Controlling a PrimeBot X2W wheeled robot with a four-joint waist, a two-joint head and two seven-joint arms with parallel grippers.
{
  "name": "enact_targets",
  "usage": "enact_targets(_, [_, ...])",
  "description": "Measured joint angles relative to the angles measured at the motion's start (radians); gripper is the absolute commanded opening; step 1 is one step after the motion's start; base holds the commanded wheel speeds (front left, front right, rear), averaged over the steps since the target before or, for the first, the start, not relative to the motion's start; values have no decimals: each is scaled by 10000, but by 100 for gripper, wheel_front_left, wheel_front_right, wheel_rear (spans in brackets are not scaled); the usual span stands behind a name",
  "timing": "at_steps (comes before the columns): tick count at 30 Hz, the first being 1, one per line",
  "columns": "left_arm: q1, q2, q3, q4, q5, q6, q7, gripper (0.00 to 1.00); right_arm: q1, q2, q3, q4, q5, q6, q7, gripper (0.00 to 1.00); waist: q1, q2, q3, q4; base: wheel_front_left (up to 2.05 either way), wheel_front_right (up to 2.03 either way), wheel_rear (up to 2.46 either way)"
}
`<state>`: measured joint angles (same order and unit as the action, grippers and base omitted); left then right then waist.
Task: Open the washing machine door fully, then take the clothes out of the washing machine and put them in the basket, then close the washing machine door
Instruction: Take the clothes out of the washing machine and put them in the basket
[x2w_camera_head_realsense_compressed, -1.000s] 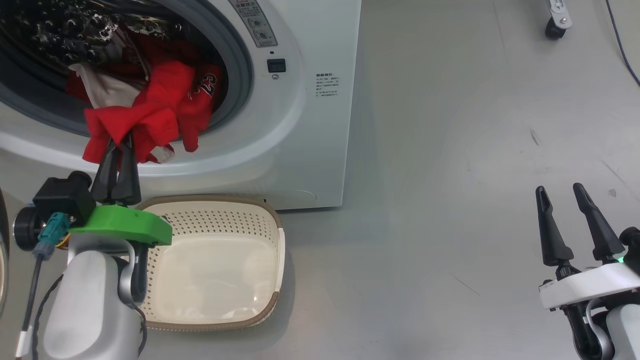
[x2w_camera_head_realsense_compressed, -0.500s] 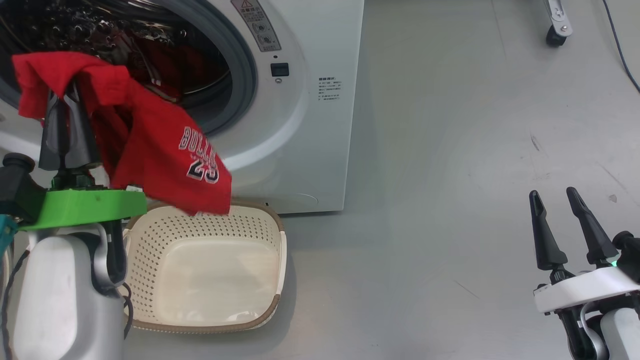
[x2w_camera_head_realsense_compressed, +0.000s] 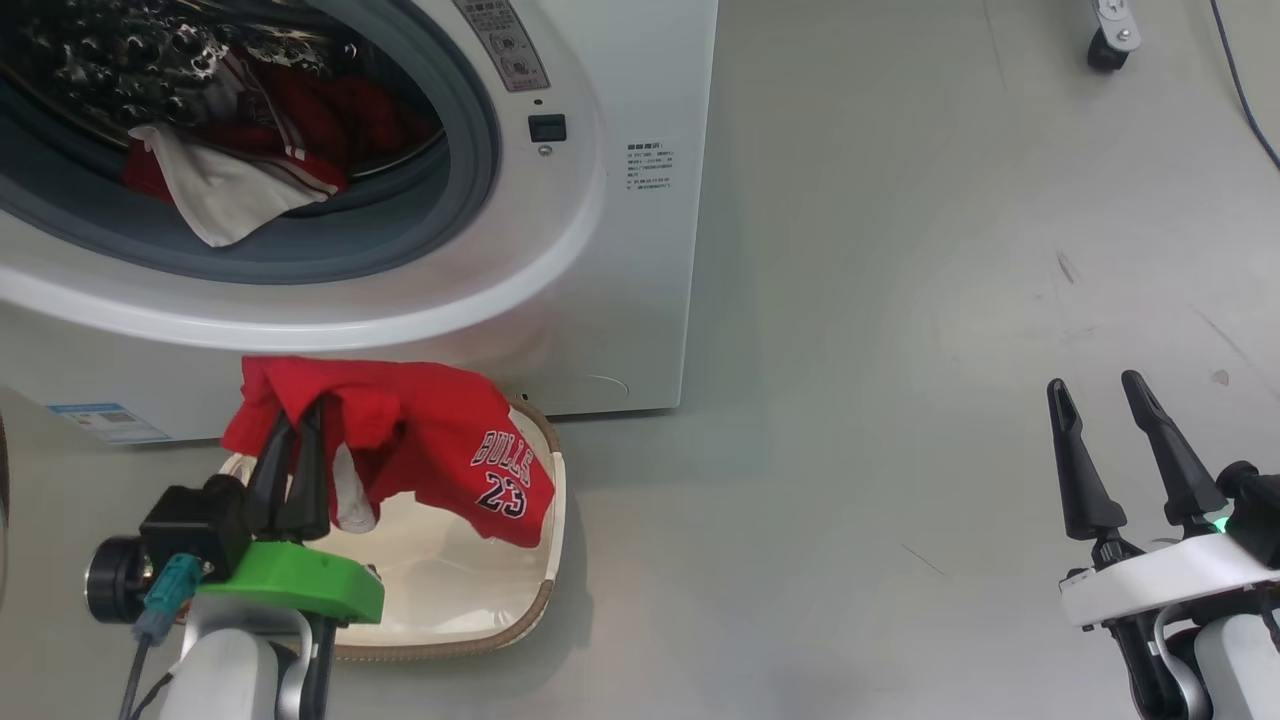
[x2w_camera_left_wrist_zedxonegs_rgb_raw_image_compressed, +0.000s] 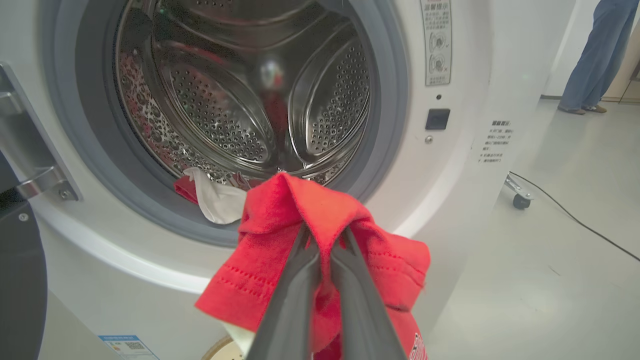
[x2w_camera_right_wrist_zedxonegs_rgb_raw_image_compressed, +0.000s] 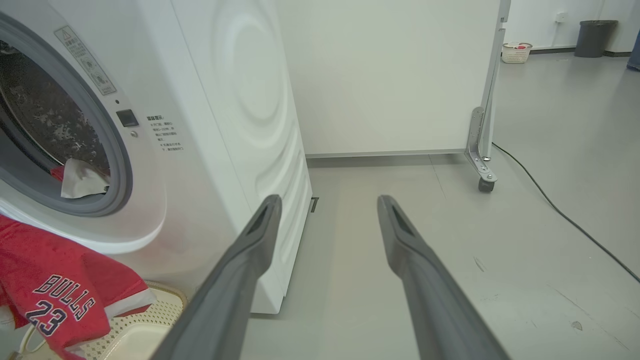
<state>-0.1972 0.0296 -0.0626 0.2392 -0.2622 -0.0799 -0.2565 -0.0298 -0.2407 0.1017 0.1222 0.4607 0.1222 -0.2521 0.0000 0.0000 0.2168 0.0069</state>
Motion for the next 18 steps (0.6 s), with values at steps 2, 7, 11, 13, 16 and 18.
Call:
enact_targets(2, [127,2,-42,324,-2,8,52,0,0,-33,17,-48,0,0,0,100,0,0,101,-30,0,0,0])
enact_targets(7, [158,4,-58,955,-15,247,194,0,-7,-165,19,-171,0,0,0,100,0,0,428,-108,0,0,0])
enact_targets(11, [147,4,-92,1647,12,541,466,0,-33,-265,75,-255,6,0,0,100,0,0,743,-195,0,0,0])
enact_targets(13, [120,4,-82,1941,15,656,499,0,-60,-320,94,-307,31,0,0,100,0,0,908,-254,0,0,0])
enact_targets(16, [10,4,-96,2380,13,844,621,0,-151,-416,117,-391,52,0,0,100,0,0,1168,-359,0,0,0])
enact_targets(18, [-219,4,-113,2650,-13,965,685,0,-256,-476,123,-443,90,0,0,100,0,0,1350,-436,0,0,0])
